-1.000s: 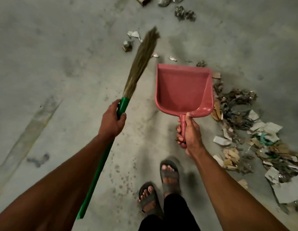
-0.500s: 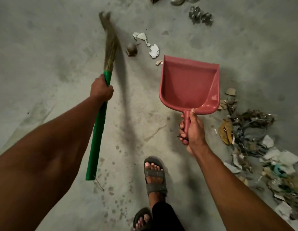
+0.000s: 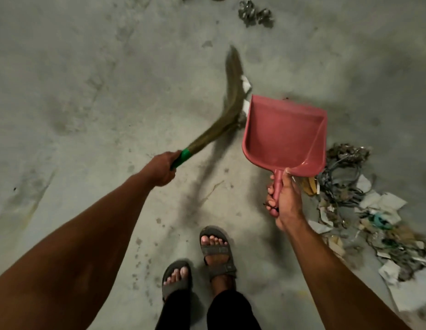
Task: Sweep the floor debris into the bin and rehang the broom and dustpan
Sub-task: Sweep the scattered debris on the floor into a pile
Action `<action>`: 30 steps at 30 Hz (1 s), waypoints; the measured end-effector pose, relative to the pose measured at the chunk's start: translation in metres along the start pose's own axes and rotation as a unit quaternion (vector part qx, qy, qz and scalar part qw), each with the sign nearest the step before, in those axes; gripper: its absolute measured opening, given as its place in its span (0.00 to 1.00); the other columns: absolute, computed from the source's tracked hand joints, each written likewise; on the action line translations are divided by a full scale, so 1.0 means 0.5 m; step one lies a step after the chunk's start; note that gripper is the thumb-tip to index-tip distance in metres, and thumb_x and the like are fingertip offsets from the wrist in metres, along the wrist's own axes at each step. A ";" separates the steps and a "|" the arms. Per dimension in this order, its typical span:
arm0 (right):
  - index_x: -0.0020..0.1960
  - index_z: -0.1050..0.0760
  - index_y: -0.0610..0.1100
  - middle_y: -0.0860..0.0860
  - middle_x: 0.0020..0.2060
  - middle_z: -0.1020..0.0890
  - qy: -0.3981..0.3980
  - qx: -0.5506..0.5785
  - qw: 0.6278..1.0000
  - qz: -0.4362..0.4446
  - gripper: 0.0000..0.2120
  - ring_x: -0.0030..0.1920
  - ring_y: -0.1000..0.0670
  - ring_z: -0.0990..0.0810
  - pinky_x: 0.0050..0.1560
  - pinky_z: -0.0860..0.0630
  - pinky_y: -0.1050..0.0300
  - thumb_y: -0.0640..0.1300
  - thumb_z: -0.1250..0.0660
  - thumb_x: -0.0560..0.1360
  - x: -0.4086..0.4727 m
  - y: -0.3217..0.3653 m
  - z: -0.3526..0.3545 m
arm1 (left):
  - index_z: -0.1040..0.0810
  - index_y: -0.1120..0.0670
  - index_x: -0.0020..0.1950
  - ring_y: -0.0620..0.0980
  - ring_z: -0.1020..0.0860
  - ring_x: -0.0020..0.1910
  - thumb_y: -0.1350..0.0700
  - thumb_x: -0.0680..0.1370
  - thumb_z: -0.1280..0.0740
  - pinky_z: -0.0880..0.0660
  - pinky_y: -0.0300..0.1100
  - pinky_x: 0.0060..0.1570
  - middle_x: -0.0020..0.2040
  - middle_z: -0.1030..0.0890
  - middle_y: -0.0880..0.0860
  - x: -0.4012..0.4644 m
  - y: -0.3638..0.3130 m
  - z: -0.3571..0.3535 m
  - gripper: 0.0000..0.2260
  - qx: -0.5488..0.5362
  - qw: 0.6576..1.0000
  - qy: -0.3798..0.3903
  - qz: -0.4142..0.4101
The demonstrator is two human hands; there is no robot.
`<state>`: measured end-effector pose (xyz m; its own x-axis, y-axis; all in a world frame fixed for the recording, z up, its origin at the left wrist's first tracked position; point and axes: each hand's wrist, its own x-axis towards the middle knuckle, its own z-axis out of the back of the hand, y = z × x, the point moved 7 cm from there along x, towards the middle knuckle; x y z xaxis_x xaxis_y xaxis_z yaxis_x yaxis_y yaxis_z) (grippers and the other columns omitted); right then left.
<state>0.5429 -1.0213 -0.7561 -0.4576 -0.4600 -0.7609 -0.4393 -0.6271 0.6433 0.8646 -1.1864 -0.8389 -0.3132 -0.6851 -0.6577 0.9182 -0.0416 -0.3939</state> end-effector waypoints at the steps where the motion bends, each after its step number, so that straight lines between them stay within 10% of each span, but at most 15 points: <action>1: 0.50 0.25 0.48 0.51 0.30 0.27 -0.010 0.009 1.000 -0.001 0.21 0.19 0.55 0.36 0.19 0.41 0.67 0.63 0.46 0.86 -0.011 -0.002 0.007 | 0.36 0.49 0.83 0.62 0.24 0.67 0.60 0.81 0.33 0.28 0.50 0.65 0.73 0.25 0.59 -0.014 -0.014 -0.018 0.31 0.002 1.000 0.019 -0.017; 17: 0.53 0.25 0.47 0.52 0.30 0.27 -0.130 0.127 0.983 0.003 0.21 0.19 0.55 0.36 0.21 0.43 0.67 0.63 0.46 0.86 -0.256 -0.076 0.207 | 0.26 0.41 0.76 0.49 0.19 0.40 0.51 0.78 0.26 0.20 0.45 0.46 0.60 0.16 0.50 -0.263 -0.069 0.021 0.26 -0.136 0.979 -0.129 -0.077; 30: 0.55 0.25 0.46 0.52 0.30 0.27 -0.144 0.181 0.972 0.032 0.23 0.20 0.55 0.36 0.21 0.43 0.67 0.64 0.46 0.85 -0.198 -0.151 0.357 | 0.27 0.58 0.66 0.63 0.14 0.44 0.49 0.86 0.43 0.15 0.59 0.46 0.51 0.17 0.60 0.005 -0.383 -0.174 0.15 -0.146 0.988 -0.020 0.045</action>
<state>0.4834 -0.8164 -0.7141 -0.6677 -0.2631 -0.6964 -0.6219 -0.3171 0.7160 0.6667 -1.1167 -0.8209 -0.2185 -0.7049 -0.6748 0.8314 0.2276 -0.5069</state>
